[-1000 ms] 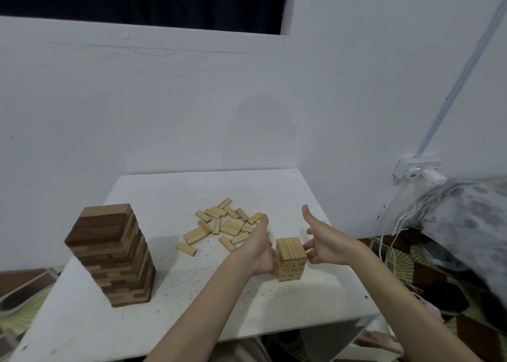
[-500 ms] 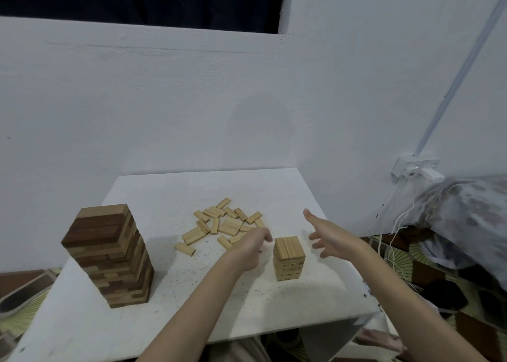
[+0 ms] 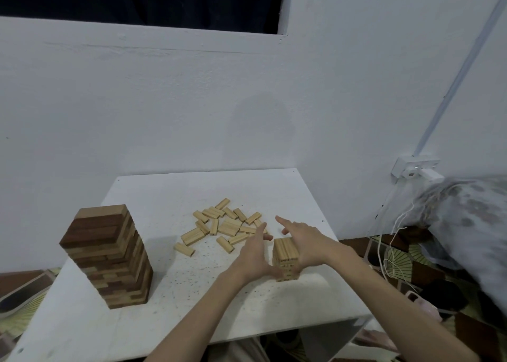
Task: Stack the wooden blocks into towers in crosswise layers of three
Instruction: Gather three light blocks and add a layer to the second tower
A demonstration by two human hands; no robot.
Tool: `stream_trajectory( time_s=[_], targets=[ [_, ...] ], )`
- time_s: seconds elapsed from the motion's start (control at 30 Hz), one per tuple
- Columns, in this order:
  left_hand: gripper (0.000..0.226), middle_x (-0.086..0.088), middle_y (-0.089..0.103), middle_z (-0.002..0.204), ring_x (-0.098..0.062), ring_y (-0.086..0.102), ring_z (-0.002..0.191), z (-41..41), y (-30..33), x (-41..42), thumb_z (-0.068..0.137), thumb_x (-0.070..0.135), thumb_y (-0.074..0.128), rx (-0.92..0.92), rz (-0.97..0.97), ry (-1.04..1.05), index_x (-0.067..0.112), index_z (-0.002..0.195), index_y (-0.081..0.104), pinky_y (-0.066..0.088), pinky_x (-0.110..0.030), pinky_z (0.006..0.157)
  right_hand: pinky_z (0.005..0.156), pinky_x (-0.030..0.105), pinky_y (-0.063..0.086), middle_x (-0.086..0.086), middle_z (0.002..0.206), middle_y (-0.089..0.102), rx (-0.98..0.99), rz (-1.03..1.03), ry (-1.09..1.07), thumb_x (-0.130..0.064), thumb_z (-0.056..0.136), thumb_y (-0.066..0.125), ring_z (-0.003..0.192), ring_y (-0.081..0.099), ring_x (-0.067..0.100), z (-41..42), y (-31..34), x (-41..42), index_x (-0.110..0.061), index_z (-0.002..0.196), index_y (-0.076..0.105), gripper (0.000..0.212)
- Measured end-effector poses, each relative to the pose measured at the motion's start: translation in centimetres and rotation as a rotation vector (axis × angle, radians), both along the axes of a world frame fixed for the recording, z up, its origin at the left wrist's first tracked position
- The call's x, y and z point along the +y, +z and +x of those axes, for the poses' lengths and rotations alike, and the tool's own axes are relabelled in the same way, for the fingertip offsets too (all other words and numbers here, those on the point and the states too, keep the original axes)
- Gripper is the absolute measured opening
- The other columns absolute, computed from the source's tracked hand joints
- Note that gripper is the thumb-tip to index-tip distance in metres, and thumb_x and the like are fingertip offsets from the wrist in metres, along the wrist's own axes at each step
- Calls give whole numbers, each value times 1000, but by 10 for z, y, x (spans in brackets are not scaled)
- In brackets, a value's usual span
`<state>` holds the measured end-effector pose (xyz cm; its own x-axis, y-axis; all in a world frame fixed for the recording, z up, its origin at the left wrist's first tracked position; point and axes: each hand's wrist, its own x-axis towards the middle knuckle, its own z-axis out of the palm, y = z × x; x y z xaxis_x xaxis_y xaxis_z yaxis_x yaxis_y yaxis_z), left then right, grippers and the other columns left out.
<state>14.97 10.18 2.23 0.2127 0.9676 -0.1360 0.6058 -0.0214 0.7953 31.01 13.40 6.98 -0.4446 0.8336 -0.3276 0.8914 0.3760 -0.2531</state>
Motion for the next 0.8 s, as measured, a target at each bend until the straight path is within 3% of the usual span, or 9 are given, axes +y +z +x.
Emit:
stream_trajectory(
  time_s=[0.43,0.6,0.8],
  targets=[
    [120,2,48,127,-14,43,121,3,-7,1,59,35,87,-68,61,22,14,148,9,37,-32,103,105,42,33,3,130,47,-20,56,-10,-29,70,79,122,39,31,-3,-21,6,-43,147,-7,117],
    [116,2,51,124,-13,43,122,5,-9,1,62,35,86,-108,67,37,13,148,11,34,-28,103,113,41,16,3,135,48,9,73,26,-26,76,77,129,37,23,-5,-14,3,-33,151,0,108],
    [115,4,51,120,-12,44,119,6,-9,1,64,32,85,-129,55,33,12,148,10,32,-23,97,115,45,13,3,135,49,3,78,36,-26,76,77,128,39,21,-6,-11,1,-33,151,0,108]
  ],
)
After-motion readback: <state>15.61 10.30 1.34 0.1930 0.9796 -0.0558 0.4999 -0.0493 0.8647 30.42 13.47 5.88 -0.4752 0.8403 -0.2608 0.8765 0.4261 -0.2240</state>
